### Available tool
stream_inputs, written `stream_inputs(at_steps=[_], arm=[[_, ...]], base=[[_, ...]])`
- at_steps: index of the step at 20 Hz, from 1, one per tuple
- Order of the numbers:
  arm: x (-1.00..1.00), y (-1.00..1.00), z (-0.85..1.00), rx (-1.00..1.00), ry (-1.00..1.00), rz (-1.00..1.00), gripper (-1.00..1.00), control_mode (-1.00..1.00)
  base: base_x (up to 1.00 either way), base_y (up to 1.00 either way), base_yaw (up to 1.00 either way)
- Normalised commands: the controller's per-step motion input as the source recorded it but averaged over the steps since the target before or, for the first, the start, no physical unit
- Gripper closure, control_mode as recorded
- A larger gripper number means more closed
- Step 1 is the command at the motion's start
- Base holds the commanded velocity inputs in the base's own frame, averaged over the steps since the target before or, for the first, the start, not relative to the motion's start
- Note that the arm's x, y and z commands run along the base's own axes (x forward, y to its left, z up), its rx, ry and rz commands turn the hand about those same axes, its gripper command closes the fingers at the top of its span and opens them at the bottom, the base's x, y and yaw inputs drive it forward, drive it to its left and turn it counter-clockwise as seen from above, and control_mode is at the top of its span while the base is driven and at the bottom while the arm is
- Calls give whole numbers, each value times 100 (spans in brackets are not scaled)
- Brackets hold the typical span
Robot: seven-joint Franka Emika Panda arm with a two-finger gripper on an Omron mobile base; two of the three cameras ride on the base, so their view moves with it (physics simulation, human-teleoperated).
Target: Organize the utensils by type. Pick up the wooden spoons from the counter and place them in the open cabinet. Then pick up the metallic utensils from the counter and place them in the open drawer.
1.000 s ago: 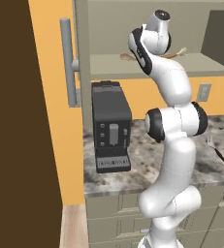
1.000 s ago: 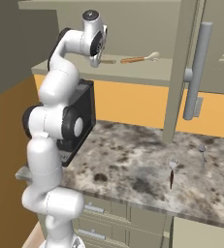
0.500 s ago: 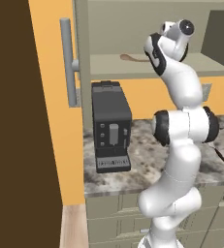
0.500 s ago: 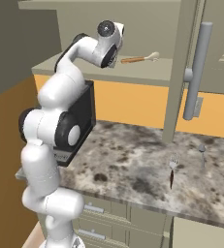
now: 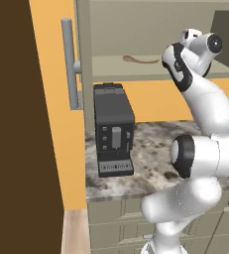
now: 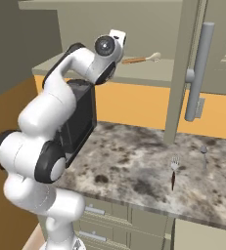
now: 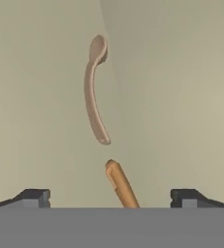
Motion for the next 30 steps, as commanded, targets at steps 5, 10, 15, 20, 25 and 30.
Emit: stream_inputs(at_steps=[5, 10, 15, 20, 25, 30], arm=[[-100, 18, 0, 0, 19, 0, -100, -100], [-100, 38, -7, -6, 25, 0, -100, -100], [-100, 41, -41, -4, 31, 0, -100, -100], [-100, 30, -82, 0, 23, 0, -100, -100], [-100, 40, -100, 0, 2, 0, -100, -100], [-100, 44, -91, -3, 0, 0, -100, -100]], base=[[0, 0, 0], [0, 0, 0], [0, 0, 0], [0, 0, 0], [0, 0, 0], [0, 0, 0]])
